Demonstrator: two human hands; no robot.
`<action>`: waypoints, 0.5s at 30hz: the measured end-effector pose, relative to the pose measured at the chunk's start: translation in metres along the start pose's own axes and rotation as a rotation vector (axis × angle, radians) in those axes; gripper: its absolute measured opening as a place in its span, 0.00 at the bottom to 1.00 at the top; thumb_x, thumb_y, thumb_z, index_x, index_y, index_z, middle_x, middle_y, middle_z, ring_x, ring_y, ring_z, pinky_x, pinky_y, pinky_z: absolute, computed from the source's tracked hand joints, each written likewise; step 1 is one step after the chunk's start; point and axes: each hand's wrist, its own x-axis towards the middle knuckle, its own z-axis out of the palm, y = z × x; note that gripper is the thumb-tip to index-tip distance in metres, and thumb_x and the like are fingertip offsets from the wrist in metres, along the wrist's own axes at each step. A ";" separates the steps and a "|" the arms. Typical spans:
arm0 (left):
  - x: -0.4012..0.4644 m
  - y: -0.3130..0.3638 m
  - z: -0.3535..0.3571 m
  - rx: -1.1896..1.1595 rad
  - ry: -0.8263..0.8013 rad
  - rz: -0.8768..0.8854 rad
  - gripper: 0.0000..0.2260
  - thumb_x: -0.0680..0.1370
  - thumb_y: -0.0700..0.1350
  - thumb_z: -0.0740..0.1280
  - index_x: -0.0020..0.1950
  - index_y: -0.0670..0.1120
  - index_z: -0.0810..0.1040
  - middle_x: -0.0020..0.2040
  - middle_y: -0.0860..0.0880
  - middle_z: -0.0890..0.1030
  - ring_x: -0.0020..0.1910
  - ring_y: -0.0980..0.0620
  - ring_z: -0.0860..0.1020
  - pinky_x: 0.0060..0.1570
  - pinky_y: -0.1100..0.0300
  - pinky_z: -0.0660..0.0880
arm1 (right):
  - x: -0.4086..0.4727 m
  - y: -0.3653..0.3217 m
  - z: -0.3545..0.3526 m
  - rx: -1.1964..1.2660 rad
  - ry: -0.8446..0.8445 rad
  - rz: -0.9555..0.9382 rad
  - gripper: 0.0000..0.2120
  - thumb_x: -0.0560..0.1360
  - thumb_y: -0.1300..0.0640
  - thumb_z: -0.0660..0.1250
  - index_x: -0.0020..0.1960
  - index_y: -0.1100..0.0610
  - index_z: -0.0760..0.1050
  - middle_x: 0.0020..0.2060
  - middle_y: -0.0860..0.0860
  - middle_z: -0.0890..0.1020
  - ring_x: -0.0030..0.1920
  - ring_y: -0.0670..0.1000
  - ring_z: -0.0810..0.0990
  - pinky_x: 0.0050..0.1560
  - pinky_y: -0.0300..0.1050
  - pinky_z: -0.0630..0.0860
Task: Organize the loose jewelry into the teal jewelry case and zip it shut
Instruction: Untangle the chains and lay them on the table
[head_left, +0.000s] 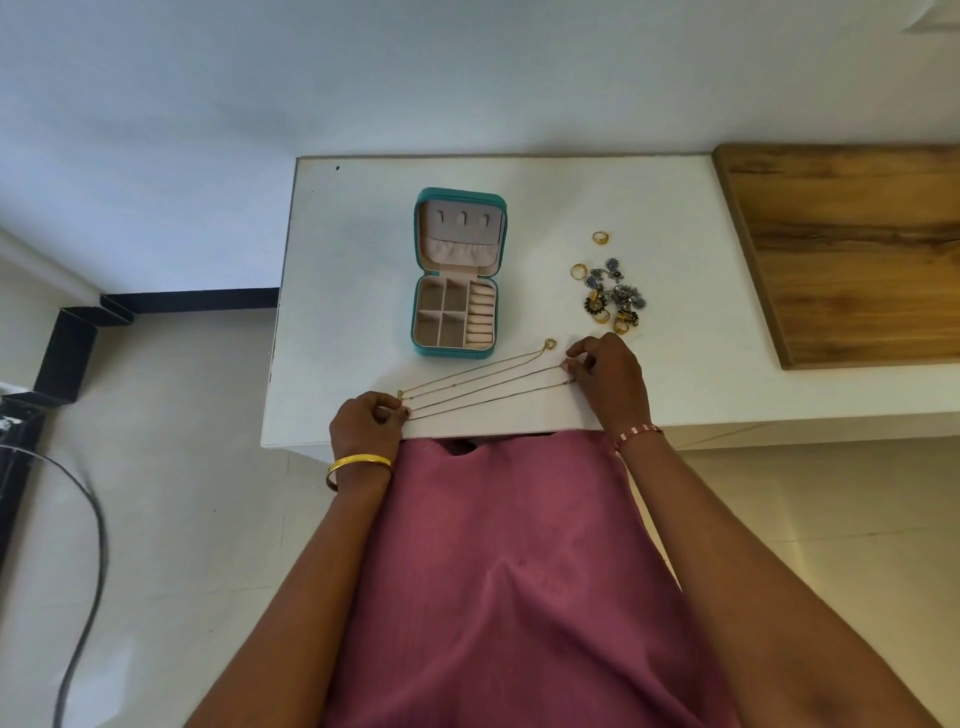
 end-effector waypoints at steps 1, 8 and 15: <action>0.000 0.000 0.000 -0.005 -0.008 -0.002 0.07 0.71 0.40 0.70 0.47 0.40 0.81 0.45 0.41 0.82 0.43 0.44 0.80 0.52 0.56 0.74 | 0.000 -0.001 -0.001 -0.005 0.003 0.004 0.08 0.73 0.59 0.67 0.51 0.61 0.78 0.47 0.60 0.76 0.45 0.56 0.77 0.43 0.41 0.68; -0.002 0.012 0.001 0.101 0.065 0.161 0.10 0.76 0.37 0.62 0.55 0.39 0.78 0.53 0.39 0.79 0.51 0.43 0.77 0.52 0.59 0.71 | -0.003 -0.018 0.008 -0.177 0.065 -0.263 0.13 0.73 0.68 0.62 0.57 0.64 0.76 0.54 0.62 0.79 0.56 0.61 0.75 0.53 0.51 0.74; 0.004 0.032 0.017 0.171 0.013 0.412 0.14 0.76 0.34 0.60 0.62 0.38 0.73 0.62 0.39 0.75 0.62 0.41 0.73 0.62 0.54 0.69 | -0.009 -0.015 0.025 -0.373 -0.025 -0.420 0.21 0.59 0.76 0.69 0.51 0.67 0.79 0.50 0.64 0.82 0.50 0.62 0.82 0.46 0.54 0.79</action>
